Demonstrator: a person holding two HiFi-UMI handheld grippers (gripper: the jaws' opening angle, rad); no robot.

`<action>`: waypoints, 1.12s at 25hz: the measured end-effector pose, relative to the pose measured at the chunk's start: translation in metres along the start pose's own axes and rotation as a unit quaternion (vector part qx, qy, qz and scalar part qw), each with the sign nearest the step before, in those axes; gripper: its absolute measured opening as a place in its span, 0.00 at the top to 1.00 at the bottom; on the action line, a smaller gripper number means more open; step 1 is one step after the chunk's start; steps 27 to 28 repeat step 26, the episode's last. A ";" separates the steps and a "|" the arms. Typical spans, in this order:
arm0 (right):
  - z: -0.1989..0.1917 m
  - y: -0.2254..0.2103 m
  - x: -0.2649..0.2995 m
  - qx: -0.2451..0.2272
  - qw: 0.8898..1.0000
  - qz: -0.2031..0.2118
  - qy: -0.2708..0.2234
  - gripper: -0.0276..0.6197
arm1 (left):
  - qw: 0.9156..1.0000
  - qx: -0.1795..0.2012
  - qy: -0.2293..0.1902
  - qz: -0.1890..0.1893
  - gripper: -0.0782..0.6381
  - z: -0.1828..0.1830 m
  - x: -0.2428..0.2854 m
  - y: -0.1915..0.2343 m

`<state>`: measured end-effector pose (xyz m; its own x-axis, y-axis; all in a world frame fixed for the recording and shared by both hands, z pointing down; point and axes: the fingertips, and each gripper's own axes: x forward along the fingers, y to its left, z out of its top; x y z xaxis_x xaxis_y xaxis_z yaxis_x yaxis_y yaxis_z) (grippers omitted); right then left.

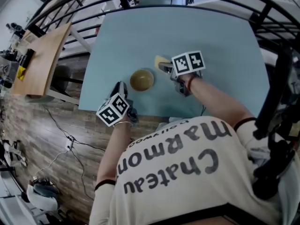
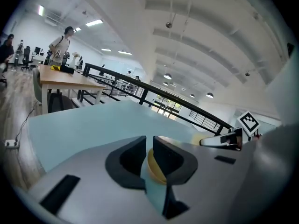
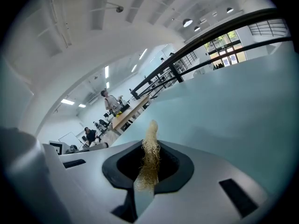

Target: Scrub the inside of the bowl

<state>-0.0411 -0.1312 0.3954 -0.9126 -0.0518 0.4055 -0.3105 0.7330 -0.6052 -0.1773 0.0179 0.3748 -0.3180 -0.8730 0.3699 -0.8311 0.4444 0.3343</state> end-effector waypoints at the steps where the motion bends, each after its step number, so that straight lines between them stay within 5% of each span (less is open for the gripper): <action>1: 0.000 0.001 0.001 -0.006 1.000 -0.002 0.001 0.86 | 1.000 -0.002 -0.003 -0.002 0.83 0.000 -0.001 0.000; 28: -0.010 0.004 0.006 -0.018 0.999 -0.039 0.021 0.86 | 1.000 -0.005 -0.017 0.012 0.86 0.012 -0.018 0.020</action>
